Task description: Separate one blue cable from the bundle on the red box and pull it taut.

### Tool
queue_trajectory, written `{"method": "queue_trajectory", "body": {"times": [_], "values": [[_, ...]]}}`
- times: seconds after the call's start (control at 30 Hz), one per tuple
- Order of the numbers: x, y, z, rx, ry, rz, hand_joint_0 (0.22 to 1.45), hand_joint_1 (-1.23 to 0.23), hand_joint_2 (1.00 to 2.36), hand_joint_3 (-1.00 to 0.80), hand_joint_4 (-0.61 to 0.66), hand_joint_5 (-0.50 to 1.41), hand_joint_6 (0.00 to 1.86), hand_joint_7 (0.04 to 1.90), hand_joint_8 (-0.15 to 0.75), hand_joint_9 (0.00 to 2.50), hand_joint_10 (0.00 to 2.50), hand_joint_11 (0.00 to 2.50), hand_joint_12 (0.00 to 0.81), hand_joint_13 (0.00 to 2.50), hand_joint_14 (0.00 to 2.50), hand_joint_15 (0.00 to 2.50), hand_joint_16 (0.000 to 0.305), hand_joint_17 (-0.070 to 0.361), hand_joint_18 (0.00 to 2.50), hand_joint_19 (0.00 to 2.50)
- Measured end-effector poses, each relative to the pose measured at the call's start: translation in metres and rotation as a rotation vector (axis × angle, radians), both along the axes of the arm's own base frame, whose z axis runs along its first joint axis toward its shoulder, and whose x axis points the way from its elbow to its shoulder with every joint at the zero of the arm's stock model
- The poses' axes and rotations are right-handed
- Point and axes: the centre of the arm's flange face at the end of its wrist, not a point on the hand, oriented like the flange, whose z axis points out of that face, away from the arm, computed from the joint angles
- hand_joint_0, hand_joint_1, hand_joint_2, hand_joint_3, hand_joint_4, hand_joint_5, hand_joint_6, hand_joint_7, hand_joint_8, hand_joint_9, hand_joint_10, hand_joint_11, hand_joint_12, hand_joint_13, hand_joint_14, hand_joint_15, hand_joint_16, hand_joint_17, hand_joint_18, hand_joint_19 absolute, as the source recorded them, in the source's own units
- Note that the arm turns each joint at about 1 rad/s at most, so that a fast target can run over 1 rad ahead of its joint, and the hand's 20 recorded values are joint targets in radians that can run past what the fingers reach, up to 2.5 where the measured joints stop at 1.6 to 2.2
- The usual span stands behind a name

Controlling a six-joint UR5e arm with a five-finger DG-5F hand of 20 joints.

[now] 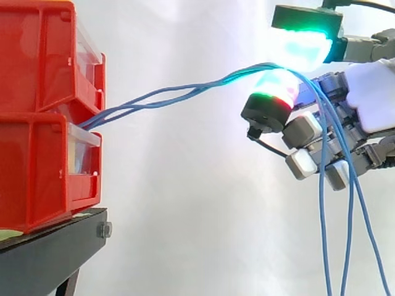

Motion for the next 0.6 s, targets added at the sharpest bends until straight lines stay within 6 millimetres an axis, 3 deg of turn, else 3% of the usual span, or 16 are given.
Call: {"method": "queue_trajectory", "body": {"times": [0.07,0.17,0.43,0.6], "values": [[-0.0003,-0.0001,0.0006,0.002,0.000,0.000,0.80,-0.91,1.01,-0.36,-0.16,-0.20,0.89,1.24,0.305,0.89,0.02,1.02,0.362,0.85,0.02,0.63,0.044,0.100,0.85,0.71],[-0.0004,-0.0001,0.0004,0.004,0.000,-0.001,0.85,-0.89,1.00,-0.50,-0.20,-0.20,0.90,1.19,0.299,0.91,0.02,1.03,0.359,0.86,0.02,0.63,0.043,0.097,0.85,0.73],[-0.0003,0.0001,-0.0002,0.007,0.001,-0.001,0.83,-0.90,1.00,-0.50,-0.13,-0.20,0.89,1.05,0.295,0.91,0.02,1.01,0.355,0.87,0.02,0.62,0.043,0.096,0.89,0.68],[-0.0003,0.0000,-0.0004,0.007,0.001,-0.001,0.81,-0.91,1.00,-0.50,-0.08,-0.19,0.88,1.06,0.296,0.91,0.02,1.03,0.354,0.87,0.02,0.61,0.043,0.096,0.90,0.68]]}}
